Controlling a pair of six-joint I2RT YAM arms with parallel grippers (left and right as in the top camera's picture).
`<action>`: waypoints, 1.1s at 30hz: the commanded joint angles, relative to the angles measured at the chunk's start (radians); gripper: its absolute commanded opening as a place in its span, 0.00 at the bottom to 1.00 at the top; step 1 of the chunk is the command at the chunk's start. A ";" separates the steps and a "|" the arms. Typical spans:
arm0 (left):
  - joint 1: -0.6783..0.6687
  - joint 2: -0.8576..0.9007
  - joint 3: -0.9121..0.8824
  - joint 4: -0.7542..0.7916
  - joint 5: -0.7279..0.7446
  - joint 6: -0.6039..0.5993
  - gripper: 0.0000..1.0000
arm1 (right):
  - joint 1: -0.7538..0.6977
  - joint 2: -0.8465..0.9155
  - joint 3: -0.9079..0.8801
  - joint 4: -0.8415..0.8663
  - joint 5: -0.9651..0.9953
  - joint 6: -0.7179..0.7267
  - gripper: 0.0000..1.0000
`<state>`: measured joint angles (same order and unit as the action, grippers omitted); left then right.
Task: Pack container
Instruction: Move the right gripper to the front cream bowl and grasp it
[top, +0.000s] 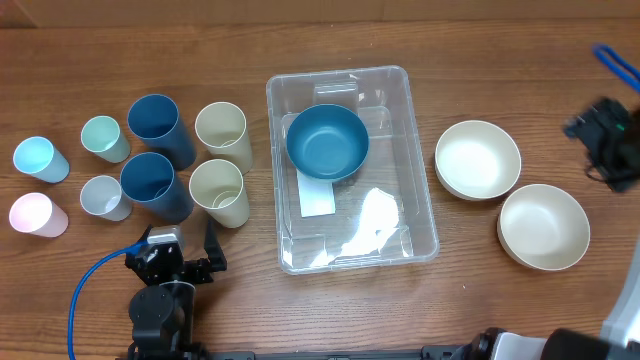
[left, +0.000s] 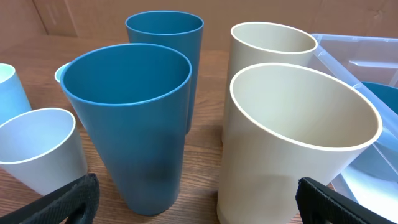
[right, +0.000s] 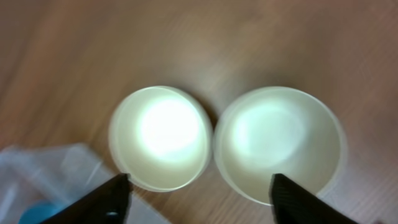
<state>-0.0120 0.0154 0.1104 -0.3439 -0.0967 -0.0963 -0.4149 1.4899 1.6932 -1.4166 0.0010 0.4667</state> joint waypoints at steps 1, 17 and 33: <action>-0.003 -0.010 -0.007 0.004 0.012 0.011 1.00 | -0.153 -0.001 -0.128 0.023 0.005 0.005 0.82; -0.003 -0.010 -0.007 0.004 0.012 0.011 1.00 | -0.399 -0.001 -0.869 0.547 -0.007 0.134 0.54; -0.003 -0.010 -0.007 0.004 0.012 0.011 1.00 | -0.423 -0.324 -0.649 0.381 -0.477 0.097 0.04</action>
<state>-0.0120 0.0154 0.1101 -0.3439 -0.0967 -0.0963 -0.8993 1.2972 0.9215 -1.0203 -0.2394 0.6064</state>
